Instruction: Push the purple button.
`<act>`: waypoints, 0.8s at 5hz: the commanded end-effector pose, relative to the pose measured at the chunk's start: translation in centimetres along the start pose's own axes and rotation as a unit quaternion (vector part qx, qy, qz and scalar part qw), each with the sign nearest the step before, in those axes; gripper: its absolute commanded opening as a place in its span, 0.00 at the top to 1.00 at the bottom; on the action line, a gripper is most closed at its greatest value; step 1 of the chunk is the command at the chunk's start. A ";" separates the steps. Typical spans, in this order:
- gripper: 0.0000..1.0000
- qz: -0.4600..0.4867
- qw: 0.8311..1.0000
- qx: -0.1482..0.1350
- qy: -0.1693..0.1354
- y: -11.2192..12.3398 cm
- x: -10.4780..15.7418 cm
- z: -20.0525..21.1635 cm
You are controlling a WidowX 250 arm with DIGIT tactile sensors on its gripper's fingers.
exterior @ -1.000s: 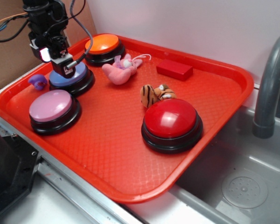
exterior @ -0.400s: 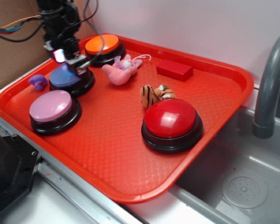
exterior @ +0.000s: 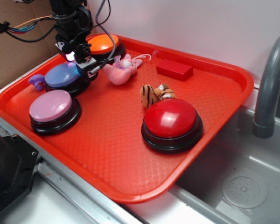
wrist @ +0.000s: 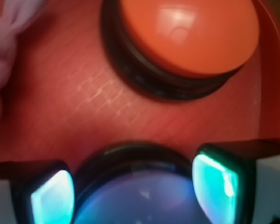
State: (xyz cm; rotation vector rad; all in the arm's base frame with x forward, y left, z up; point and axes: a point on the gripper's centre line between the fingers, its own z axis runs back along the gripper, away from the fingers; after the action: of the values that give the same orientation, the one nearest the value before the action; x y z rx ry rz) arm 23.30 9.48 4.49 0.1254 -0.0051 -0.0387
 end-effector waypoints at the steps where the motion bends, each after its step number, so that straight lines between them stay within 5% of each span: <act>1: 0.00 0.047 0.998 -0.007 -0.053 1.8 -1.6 8.4; 4: 0.00 0.052 0.997 -0.005 -0.056 2.0 -2.0 9.3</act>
State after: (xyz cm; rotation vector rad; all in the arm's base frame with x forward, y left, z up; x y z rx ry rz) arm 19.74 10.06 11.86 0.0813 -0.0528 0.0626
